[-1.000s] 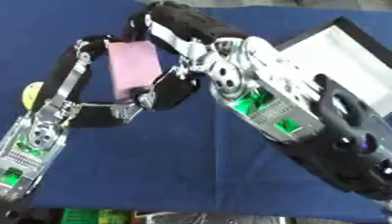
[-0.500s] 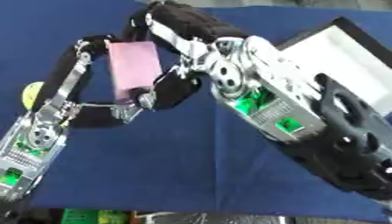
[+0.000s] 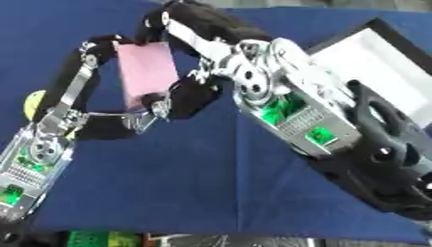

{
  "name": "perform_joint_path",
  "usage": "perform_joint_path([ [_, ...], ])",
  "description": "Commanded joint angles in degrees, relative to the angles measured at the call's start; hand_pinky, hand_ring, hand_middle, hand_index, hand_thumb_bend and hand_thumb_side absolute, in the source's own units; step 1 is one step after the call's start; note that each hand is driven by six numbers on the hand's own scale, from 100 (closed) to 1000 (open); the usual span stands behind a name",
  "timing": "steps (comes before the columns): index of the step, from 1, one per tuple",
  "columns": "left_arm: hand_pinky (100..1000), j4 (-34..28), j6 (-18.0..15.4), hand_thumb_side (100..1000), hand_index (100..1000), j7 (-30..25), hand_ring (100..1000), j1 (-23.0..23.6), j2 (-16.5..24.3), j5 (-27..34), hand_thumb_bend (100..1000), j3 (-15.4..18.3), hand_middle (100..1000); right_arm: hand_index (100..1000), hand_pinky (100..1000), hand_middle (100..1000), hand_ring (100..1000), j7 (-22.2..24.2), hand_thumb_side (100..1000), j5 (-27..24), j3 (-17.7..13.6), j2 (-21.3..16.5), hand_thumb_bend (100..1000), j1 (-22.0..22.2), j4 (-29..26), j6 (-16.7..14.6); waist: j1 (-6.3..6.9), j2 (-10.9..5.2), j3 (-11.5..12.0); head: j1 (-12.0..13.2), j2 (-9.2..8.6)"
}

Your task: Pick up the objects with one hand, pass them to the other hand, and then place them into the box on the other side of the table.

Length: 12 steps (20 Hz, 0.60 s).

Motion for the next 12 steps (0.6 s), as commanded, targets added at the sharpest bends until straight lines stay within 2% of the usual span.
perform_joint_path([
  [1, 849, -4.8, -1.5, 185, 791, -1.1, 701, -2.2, -0.6, -0.2, 232, -0.8, 709, 735, 768, 476, 714, 5.6, 100, -1.1, 0.0, -1.1, 268, -0.1, 0.9, 5.9, 0.15, -0.96, -0.1, 0.0, 0.11],
  [3, 863, -4.5, -1.7, 220, 839, -2.5, 736, -2.2, -0.6, -1.1, 334, -0.8, 750, 733, 767, 469, 711, 5.4, 100, -1.3, 0.0, -1.2, 270, -0.2, 0.9, 5.7, 0.16, -0.97, -0.1, 0.0, 0.12],
  [4, 866, -4.3, -1.5, 272, 857, -3.0, 745, -2.2, -0.6, -1.7, 409, -0.7, 757, 733, 767, 467, 710, 5.3, 100, -1.3, -0.1, -1.3, 272, -0.2, 0.9, 5.6, 0.16, -0.97, -0.1, 0.0, 0.12],
  [8, 876, -3.6, 0.4, 428, 892, -3.8, 774, -2.1, -0.7, -3.9, 576, -0.5, 781, 730, 765, 464, 708, 5.0, 100, -1.4, -0.3, -1.4, 273, -0.3, 0.9, 5.4, 0.17, -0.97, -0.1, 0.0, 0.14],
  [12, 882, -2.7, 4.4, 535, 914, -2.7, 786, -2.0, -1.1, -5.1, 645, -0.4, 791, 726, 763, 458, 704, 4.8, 100, -1.5, -0.3, -1.4, 274, -0.2, 0.9, 5.4, 0.19, -0.93, -0.2, 0.0, 0.18],
])
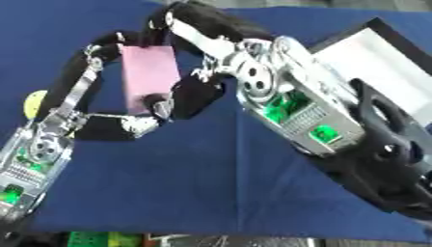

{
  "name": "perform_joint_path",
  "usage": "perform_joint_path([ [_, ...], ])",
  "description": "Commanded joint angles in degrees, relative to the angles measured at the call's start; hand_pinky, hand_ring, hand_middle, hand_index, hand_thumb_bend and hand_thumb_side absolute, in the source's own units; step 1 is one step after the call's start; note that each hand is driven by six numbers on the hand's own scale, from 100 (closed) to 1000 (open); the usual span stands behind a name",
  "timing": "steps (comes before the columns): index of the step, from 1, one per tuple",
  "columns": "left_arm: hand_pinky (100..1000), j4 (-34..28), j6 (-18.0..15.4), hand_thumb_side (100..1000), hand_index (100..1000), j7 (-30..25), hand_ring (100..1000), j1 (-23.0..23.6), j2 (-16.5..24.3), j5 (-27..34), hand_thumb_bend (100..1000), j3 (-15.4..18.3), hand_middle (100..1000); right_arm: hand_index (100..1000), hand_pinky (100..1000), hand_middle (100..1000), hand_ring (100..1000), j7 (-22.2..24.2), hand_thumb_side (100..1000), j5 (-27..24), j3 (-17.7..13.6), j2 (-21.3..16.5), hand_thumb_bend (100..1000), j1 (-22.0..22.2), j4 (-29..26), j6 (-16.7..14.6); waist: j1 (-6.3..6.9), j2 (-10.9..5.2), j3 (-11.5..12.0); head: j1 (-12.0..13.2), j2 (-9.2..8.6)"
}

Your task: Pick up the objects with one hand, pass them to the other hand, and then place them into the box on the other side of the table.

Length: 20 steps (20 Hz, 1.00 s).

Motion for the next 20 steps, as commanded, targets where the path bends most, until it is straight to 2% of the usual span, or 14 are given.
perform_joint_path([
  [1, 882, -2.5, 2.8, 546, 914, 1.0, 786, -1.7, -1.0, -0.6, 657, -0.5, 791, 725, 762, 457, 703, 4.8, 100, -0.2, -0.1, -0.9, 275, -0.4, 0.5, 5.4, 0.19, -0.93, -0.1, 0.0, 0.18],
  [5, 886, -1.7, 7.1, 626, 915, 2.3, 791, -1.5, -1.0, -1.6, 716, -0.5, 794, 724, 760, 454, 701, 4.4, 100, -0.4, -0.5, -1.2, 276, -0.3, 0.5, 5.4, 0.19, -1.01, -0.3, 0.1, 0.15],
  [11, 894, -1.1, 10.5, 690, 915, 2.9, 796, -0.9, -0.6, -1.3, 762, 0.2, 801, 723, 760, 453, 700, 3.7, 100, -0.8, -2.1, -2.4, 275, -0.1, 0.5, 5.0, 0.36, -1.24, -0.5, 0.1, 0.05],
  [17, 892, -0.3, 12.6, 700, 910, 4.4, 793, -0.2, -0.3, 1.4, 745, 0.8, 796, 722, 762, 452, 700, 2.9, 100, -1.2, -3.2, -3.6, 277, 0.4, 0.5, 4.5, 0.53, -1.26, -0.9, -0.2, 0.19],
  [20, 889, -0.5, 12.7, 679, 905, 4.2, 793, 0.8, 1.3, 1.9, 708, 1.1, 792, 722, 762, 452, 699, 1.8, 100, -1.2, -5.0, -5.5, 277, 0.9, 0.5, 4.3, 0.75, -1.38, -1.1, -1.0, 0.15],
])
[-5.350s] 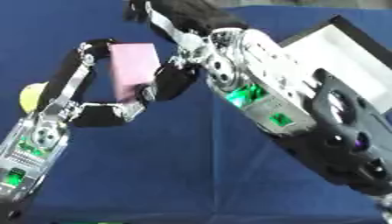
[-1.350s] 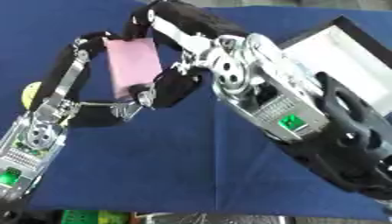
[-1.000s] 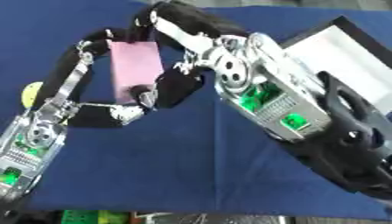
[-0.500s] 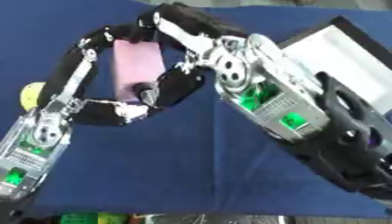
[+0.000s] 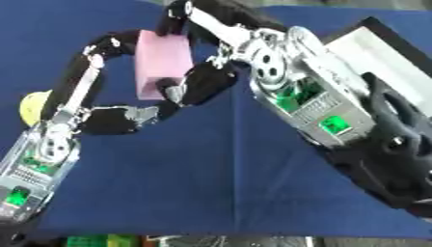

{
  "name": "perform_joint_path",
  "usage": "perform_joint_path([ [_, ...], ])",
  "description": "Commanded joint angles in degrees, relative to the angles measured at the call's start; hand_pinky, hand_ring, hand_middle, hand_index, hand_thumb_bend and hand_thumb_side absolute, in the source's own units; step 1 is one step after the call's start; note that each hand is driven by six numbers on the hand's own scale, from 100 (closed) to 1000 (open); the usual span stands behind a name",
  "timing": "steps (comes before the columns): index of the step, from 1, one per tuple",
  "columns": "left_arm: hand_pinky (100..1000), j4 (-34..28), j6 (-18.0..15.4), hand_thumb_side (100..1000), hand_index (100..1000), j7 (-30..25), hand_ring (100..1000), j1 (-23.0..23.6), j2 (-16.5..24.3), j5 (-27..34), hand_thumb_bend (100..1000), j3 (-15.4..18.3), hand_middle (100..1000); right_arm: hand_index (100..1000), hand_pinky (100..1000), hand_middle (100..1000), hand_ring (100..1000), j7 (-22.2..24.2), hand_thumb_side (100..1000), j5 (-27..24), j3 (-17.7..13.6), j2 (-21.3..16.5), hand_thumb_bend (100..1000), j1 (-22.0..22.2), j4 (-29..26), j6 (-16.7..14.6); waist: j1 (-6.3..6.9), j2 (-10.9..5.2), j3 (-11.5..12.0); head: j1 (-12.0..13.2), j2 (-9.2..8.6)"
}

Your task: Pick up the objects with one hand, pass them to the other hand, and then place them into the box on the other side of the table.

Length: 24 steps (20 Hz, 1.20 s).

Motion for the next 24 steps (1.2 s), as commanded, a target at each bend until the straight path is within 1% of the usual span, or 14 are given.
perform_joint_path([
  [1, 887, -1.3, 0.3, 666, 903, -0.1, 793, 0.4, 2.5, 0.9, 690, 1.1, 791, 722, 760, 452, 699, 2.1, 100, -0.4, -2.8, -3.5, 276, -0.1, -0.2, 3.4, 0.42, -1.44, -0.2, -1.2, 0.16],
  [4, 883, -2.6, 0.5, 626, 900, -0.8, 792, 1.7, 4.9, 1.4, 638, 1.2, 790, 721, 756, 452, 698, 0.1, 100, -1.3, -6.5, -6.8, 268, 1.2, -0.2, 3.5, 0.76, -1.62, -0.3, -3.0, 0.09],
  [6, 879, -3.9, 0.9, 602, 888, -0.7, 787, 2.7, 6.7, 2.1, 565, 1.7, 787, 720, 752, 451, 697, -2.1, 100, -2.1, -9.7, -10.0, 264, 3.0, -0.2, 4.4, 0.98, -1.68, -0.2, -4.5, -0.31],
  [7, 877, -4.6, 1.3, 612, 880, -0.4, 785, 3.1, 7.5, 2.8, 498, 2.1, 784, 719, 750, 452, 696, -3.5, 100, -2.7, -11.3, -11.7, 136, 4.1, -0.2, 5.0, 1.10, -1.68, -0.2, -5.2, -0.64],
  [8, 869, -5.4, 1.7, 579, 859, 0.2, 777, 3.5, 8.3, 3.8, 496, 2.5, 773, 718, 745, 451, 694, -5.0, 100, -3.3, -13.0, -13.4, 134, 5.3, -0.2, 5.9, 1.21, -1.67, -0.1, -5.9, -0.99],
  [9, 864, -6.3, 2.0, 582, 841, 1.1, 772, 3.8, 9.0, 4.9, 452, 2.9, 766, 718, 743, 449, 694, -6.6, 100, -3.9, -14.7, -15.0, 258, 6.6, -0.2, 6.9, 1.32, -1.63, 0.0, -6.6, -1.38],
  [11, 859, -8.4, 2.0, 590, 819, 3.4, 765, 4.6, 10.5, 8.4, 392, 3.8, 761, 717, 741, 449, 694, -10.0, 100, -5.3, -18.1, -18.3, 259, 9.9, -0.2, 7.8, 1.48, -1.44, 0.1, -7.9, -2.29],
  [12, 847, -9.5, 1.8, 595, 810, 4.7, 752, 5.0, 11.3, 10.1, 335, 4.4, 754, 716, 738, 450, 693, -11.8, 100, -6.1, -19.8, -19.8, 262, 11.9, -0.2, 7.9, 1.56, -1.32, 0.1, -8.4, -2.69],
  [14, 840, -11.4, 0.7, 616, 813, 7.1, 746, 5.7, 12.6, 13.1, 310, 5.6, 755, 716, 738, 452, 694, -15.2, 100, -7.6, -22.7, -22.4, 267, 15.6, -0.2, 8.0, 1.75, -1.05, 0.1, -9.3, -3.29],
  [17, 839, -12.1, -2.3, 629, 815, 9.1, 743, 6.6, 14.1, 15.7, 281, 7.0, 755, 716, 739, 453, 695, -20.6, 100, -10.3, -26.3, -25.2, 273, 21.0, -0.2, 8.1, 2.16, -0.65, 0.3, -10.5, -4.11],
  [19, 842, -12.1, -3.5, 627, 816, 10.4, 745, 7.1, 14.6, 16.6, 290, 7.7, 758, 716, 740, 453, 696, -24.4, 100, -12.6, -27.8, -26.4, 274, 24.0, -0.2, 8.1, 2.41, -0.41, 0.4, -10.8, -4.70],
  [21, 843, -12.2, -4.5, 631, 815, 11.6, 745, 7.3, 14.7, 17.1, 297, 8.2, 757, 717, 741, 454, 697, -28.0, 100, -15.4, -28.3, -27.0, 279, 26.5, -0.1, 8.1, 2.63, -0.20, 0.6, -10.9, -5.29],
  [24, 842, -12.2, -5.7, 625, 813, 13.0, 743, 7.4, 14.3, 17.8, 300, 8.8, 756, 718, 745, 456, 699, -34.6, 100, -20.9, -27.5, -27.1, 291, 28.9, 2.2, 8.1, 3.03, 0.13, 1.2, -10.9, -6.28],
])
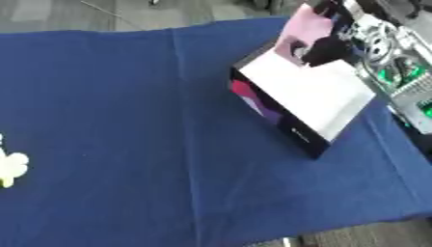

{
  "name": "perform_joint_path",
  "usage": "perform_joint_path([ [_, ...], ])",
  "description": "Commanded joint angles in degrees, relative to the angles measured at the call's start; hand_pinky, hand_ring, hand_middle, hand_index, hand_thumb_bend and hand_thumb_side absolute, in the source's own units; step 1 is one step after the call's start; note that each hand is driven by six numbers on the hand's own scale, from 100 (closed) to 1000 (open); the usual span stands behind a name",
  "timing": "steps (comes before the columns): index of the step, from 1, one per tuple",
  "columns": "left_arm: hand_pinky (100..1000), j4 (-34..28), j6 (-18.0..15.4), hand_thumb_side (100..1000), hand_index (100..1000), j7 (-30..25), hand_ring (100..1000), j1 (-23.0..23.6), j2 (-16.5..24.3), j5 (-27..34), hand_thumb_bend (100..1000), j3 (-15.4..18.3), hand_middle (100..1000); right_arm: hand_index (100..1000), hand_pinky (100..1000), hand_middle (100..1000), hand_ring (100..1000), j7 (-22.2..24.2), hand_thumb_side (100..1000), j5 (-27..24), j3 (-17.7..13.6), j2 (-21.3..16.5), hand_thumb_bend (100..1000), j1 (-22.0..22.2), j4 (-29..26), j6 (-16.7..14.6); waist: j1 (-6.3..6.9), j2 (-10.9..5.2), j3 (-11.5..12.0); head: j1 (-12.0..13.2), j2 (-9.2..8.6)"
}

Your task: Pick up the objects with one hand, pass them to the other hand, and then place them into the box on the other side of the table.

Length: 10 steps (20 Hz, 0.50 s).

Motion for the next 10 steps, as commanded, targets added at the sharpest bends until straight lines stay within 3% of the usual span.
perform_joint_path([
  [1, 842, -1.1, -1.5, 623, 812, 1.7, 742, -0.4, 1.2, 1.0, 301, 1.4, 755, 718, 748, 457, 700, -7.2, 100, -5.8, 0.1, -2.3, 295, 0.8, 2.0, 0.0, 0.21, -0.64, 0.4, -0.1, -1.61],
  [7, 841, -1.1, -2.9, 613, 812, 3.4, 740, -0.8, 0.9, 1.9, 304, 1.9, 754, 735, 759, 491, 724, -23.1, 100, -18.9, 4.4, -2.2, 328, 2.4, 5.4, 0.0, 0.69, -0.07, 1.6, -0.6, -2.34],
  [10, 843, -1.1, -3.2, 609, 811, 3.7, 741, -0.9, 0.9, 2.0, 307, 2.1, 754, 780, 783, 565, 761, -28.9, 100, -22.7, 6.5, -2.5, 384, 3.0, 6.9, 0.0, 0.81, 0.05, 2.1, -0.8, -2.40],
])
